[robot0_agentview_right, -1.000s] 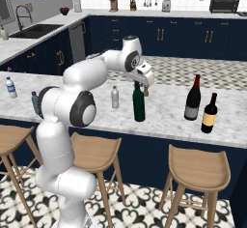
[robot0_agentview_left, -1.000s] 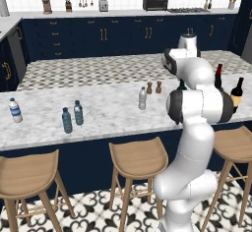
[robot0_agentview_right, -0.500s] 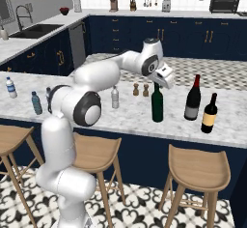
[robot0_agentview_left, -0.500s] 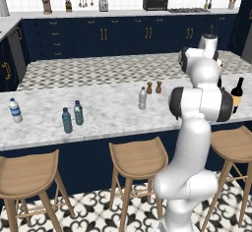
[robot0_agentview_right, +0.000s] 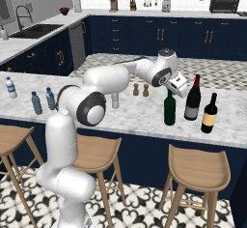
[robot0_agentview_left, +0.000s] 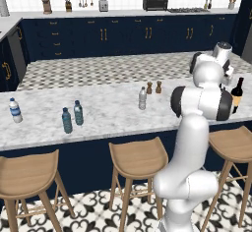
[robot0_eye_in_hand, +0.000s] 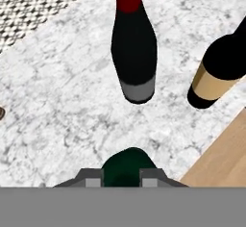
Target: Move the plastic bottles in the middle to the plastics group, and the glass bottles in the middle to the glass group.
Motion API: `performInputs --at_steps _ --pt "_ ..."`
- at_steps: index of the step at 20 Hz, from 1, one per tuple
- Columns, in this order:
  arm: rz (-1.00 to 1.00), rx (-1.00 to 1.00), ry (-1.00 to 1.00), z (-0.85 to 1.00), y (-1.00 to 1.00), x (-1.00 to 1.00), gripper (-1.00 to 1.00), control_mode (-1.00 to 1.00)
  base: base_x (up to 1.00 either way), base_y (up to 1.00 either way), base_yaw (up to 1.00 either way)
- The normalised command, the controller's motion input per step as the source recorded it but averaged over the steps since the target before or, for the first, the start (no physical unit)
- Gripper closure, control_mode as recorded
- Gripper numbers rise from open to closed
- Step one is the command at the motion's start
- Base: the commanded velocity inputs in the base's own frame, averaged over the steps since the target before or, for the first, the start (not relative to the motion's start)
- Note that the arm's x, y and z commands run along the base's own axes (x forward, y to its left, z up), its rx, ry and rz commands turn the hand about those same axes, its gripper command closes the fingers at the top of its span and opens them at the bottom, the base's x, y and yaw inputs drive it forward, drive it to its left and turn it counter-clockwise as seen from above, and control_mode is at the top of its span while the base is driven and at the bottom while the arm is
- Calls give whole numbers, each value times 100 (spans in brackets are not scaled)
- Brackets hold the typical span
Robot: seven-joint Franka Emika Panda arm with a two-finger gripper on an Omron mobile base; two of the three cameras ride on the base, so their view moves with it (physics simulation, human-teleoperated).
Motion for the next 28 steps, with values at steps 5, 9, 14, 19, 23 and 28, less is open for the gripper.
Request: performInputs --at_steps 5,9,14,19,23,28 --pt "0 0 0 -35 -15 27 100 -100 0 0 0" --pt "0 0 0 -12 -27 35 100 -100 0 0 0" --pt "0 0 0 -14 -22 26 100 -100 0 0 0" --pt "0 0 0 -33 0 -14 100 -100 0 0 0" --pt "0 0 2 -47 15 -13 -100 -100 0 0 0" --pt "0 0 0 -40 13 -3 -100 -100 0 0 0"
